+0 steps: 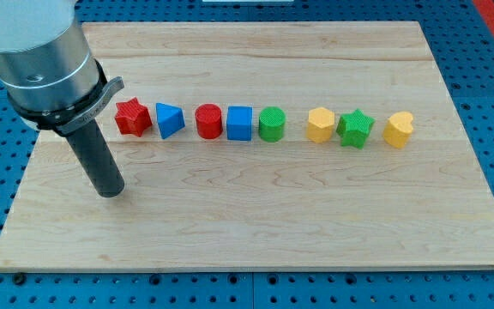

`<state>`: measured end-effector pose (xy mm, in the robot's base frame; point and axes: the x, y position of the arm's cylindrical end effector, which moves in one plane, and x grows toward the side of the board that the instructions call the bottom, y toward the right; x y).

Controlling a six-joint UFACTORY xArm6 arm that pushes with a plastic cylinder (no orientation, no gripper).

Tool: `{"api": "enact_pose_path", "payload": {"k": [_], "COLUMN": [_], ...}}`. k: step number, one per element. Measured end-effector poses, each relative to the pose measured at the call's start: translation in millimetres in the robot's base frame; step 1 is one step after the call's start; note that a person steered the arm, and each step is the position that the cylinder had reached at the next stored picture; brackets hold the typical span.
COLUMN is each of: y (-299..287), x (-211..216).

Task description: Move the arm towards the right

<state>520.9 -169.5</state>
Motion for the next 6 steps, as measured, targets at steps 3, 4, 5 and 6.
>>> {"api": "enact_pose_path", "payload": {"k": [3, 4, 5, 6], "y": [0, 18, 19, 55], "x": [-1, -4, -2, 20]}}
